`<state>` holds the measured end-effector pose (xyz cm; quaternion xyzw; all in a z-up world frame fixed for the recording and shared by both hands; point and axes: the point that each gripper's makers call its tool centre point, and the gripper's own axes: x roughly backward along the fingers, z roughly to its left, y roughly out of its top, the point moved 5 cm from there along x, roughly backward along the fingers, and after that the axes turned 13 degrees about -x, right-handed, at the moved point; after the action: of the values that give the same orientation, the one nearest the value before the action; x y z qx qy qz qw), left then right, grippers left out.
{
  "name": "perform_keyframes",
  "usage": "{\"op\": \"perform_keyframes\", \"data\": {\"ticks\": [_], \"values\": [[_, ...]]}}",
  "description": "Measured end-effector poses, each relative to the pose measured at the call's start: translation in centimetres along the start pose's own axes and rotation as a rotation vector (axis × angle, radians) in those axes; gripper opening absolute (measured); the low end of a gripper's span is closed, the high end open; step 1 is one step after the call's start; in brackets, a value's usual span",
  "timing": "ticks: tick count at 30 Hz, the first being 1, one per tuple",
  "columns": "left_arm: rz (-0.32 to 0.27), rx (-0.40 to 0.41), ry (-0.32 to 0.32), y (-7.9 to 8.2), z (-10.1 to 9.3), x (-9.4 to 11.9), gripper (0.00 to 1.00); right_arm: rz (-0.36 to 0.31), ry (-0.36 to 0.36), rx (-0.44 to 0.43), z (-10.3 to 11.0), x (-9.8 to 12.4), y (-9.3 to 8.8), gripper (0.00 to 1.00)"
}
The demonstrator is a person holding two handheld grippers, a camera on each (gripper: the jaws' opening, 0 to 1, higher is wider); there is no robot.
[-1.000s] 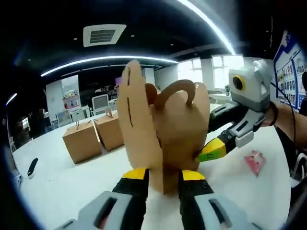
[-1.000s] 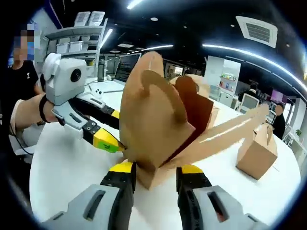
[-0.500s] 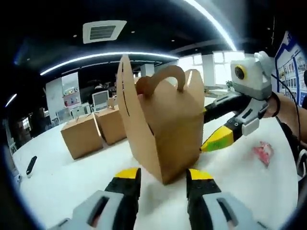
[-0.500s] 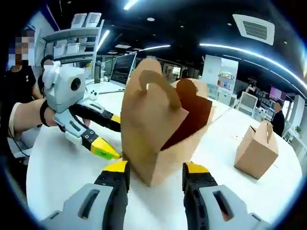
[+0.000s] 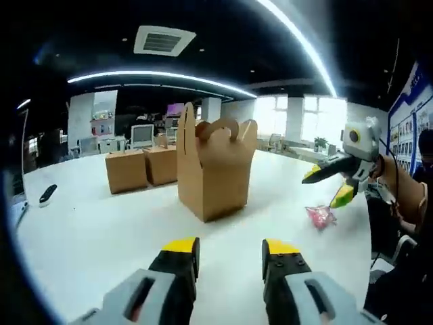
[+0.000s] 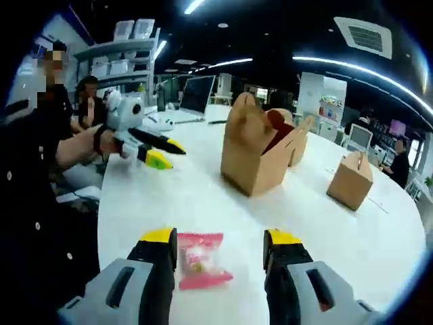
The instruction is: Pick up one paper box from the group, open the paper box, and remove the item inside
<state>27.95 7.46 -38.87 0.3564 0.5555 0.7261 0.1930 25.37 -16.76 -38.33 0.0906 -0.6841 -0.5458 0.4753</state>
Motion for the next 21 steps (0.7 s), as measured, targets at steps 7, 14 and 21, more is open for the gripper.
{"op": "perform_keyframes", "data": {"ticks": [7,14,21], "values": [[0.012,-0.029,-0.033,-0.8,-1.9,1.4,0.38,0.057,0.016,0.024,1.0,-1.4,-1.6,0.39],[0.02,-0.007,-0.008,-1.8,-1.0,2.1,0.38,0.081,0.029,0.054,1.1,-2.3,-1.4,0.26],[0.006,-0.004,0.023,-1.5,-0.1,3.1,0.38,0.073,0.083,0.09,2.2,-3.6,0.4,0.23]]}}
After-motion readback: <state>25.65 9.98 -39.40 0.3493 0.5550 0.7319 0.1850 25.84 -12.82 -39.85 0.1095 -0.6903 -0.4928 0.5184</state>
